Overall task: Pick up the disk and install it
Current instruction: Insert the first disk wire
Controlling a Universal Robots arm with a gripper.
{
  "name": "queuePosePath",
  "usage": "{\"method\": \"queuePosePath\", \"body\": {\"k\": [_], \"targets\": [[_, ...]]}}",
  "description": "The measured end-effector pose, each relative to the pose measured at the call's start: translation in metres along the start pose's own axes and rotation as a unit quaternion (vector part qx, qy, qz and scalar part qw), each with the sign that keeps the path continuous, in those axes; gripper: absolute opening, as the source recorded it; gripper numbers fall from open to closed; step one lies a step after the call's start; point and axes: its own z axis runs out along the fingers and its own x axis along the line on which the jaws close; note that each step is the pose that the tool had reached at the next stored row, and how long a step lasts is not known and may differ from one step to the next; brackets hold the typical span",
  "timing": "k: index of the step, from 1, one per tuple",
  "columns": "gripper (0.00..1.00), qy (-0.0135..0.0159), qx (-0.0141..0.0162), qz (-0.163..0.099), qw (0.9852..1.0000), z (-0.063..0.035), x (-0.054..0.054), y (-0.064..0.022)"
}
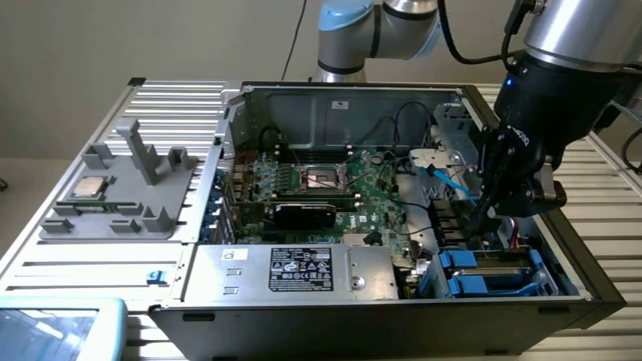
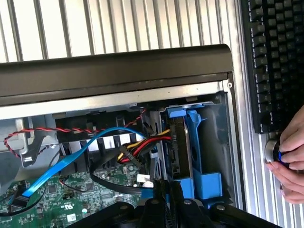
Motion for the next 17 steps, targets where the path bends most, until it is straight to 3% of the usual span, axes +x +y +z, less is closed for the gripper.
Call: {"method": "queuePosePath", "body": {"k": [2,8,13,17], "targets": [[0.16,0.0,0.0021,0.0,1.0,0.0002,-0.002,0.0054],[0.16,0.0019,0.0033,-0.001,1.0,0.0022,-0.012,0.0207],[0.16,0.0048,0.0039,-0.001,1.0,0.0061,-0.016,0.0222],[0.16,0.0099,0.005,-0.003,0.9999,0.0106,-0.016,0.0224]]}}
